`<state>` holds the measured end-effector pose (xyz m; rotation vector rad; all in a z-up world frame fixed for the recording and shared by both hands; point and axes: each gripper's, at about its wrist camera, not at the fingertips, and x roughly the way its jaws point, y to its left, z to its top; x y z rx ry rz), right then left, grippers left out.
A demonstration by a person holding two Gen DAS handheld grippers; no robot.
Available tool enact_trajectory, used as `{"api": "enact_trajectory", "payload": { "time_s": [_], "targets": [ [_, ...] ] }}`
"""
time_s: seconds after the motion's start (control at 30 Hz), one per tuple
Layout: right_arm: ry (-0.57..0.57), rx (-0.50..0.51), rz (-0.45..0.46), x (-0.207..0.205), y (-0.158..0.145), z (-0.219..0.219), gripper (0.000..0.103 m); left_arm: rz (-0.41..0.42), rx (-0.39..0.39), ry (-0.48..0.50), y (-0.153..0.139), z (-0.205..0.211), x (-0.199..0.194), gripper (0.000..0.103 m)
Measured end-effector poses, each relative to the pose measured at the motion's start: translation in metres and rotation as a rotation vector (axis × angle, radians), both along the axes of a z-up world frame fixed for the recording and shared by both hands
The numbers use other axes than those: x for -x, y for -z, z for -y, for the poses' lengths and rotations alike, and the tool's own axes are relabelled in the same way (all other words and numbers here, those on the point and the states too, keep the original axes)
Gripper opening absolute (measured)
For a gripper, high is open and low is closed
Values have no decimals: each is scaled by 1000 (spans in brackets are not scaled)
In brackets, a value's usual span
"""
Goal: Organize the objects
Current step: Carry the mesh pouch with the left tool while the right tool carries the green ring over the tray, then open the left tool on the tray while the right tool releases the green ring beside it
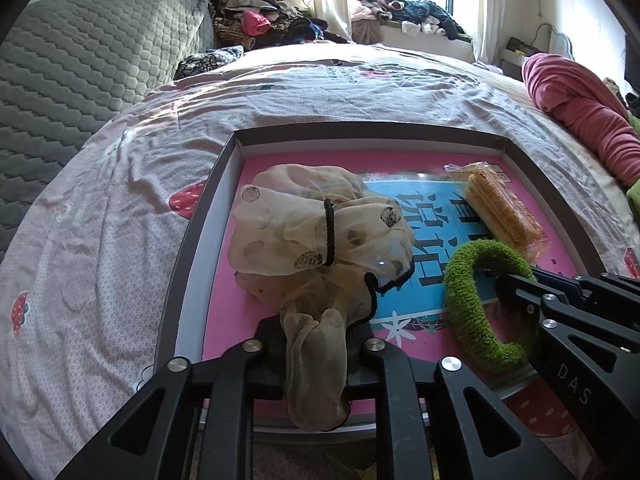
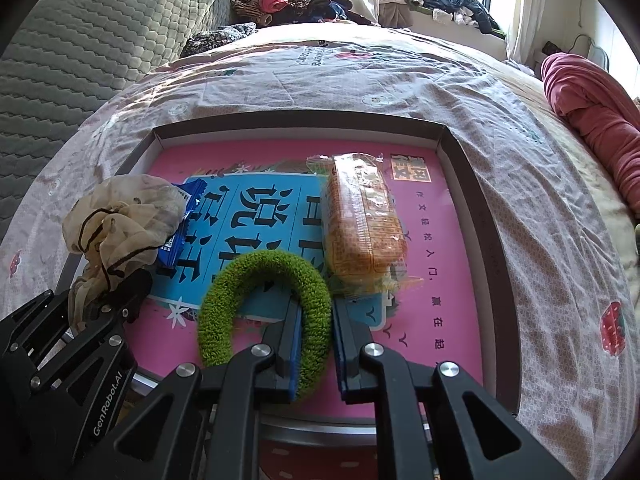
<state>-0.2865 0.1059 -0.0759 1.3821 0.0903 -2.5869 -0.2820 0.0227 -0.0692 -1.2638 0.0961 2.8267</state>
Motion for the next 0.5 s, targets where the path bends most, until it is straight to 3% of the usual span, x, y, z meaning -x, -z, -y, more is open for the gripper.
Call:
{"api": "enact_trajectory", "payload": {
  "time_s": [0.2,0.27,0.33,0.5],
  "targets": [
    [11,0,0,0,-1,-1,15,-1,6,-13,-1,2,0,30],
    [15,3,-2,-1,-2,-3,15,3,3,-15,-1,2,0,48],
    [19,4,-4,-2,-4,-4,16,-2,-2,-13,-2,2,-1,57],
    [27,-18,-21,-3,-9,-4,27,5,4,6,-4,1,-3,67]
  ]
}}
